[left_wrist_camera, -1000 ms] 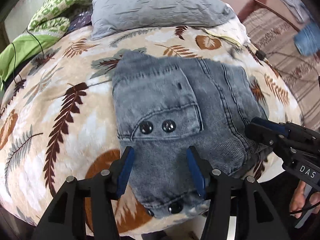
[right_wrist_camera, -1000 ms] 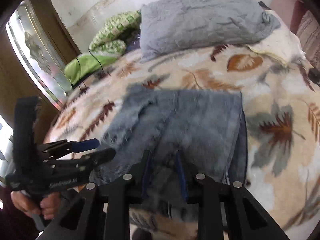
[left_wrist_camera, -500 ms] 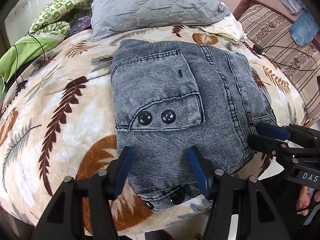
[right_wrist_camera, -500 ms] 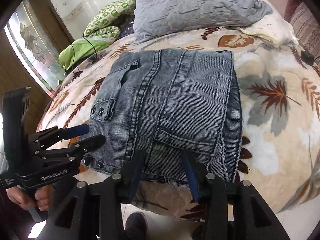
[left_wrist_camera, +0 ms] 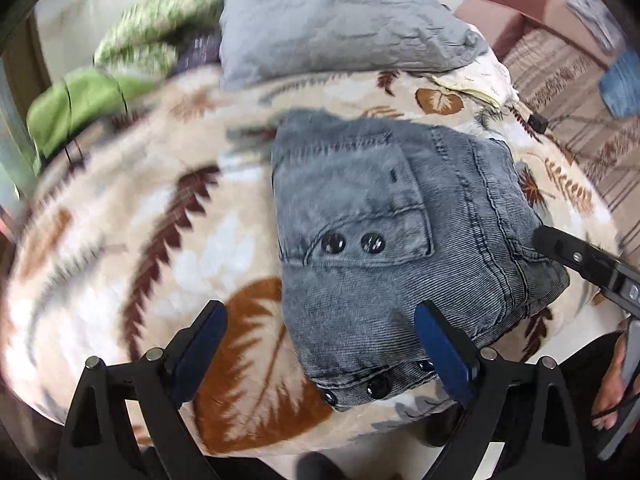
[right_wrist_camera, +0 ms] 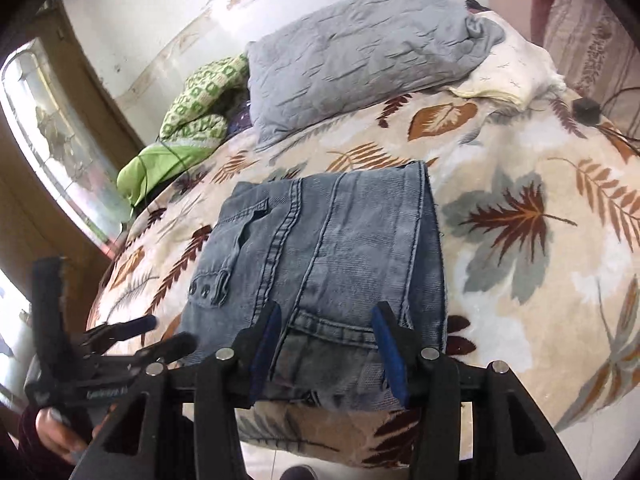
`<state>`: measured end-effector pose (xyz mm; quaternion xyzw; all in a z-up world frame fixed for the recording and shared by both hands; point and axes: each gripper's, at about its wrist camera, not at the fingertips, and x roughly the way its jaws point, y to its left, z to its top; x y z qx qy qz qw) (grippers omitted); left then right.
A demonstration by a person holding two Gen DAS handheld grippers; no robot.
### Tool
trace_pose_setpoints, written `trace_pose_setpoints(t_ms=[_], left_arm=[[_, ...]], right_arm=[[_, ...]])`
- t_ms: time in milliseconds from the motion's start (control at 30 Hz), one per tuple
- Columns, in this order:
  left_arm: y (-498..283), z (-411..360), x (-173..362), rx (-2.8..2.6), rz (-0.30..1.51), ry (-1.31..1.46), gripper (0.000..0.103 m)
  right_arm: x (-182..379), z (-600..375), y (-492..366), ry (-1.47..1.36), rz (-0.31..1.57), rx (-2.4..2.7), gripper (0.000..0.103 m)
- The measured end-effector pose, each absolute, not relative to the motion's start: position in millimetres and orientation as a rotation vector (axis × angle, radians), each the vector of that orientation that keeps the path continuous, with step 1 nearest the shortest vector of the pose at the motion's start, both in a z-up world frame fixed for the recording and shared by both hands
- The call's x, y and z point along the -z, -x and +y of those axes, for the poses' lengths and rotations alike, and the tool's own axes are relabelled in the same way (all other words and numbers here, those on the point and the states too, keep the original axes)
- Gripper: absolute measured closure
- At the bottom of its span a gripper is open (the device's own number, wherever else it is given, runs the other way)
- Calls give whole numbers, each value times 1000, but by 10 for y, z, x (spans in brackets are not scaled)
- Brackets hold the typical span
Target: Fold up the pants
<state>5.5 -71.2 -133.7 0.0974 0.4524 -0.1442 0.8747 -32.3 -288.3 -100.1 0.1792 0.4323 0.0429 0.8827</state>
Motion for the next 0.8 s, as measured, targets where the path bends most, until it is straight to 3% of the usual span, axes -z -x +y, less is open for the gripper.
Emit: trace_pose_setpoints(t_ms=[533,800], left_arm=[[-120,-754,1567,300,958,-223,8],[-164,-763,1667,279,959,-229,1]], right_arm=[[1244,-2747,184,-304,999,-79,48],[1296,-2628,125,-239,1007,-92,38]])
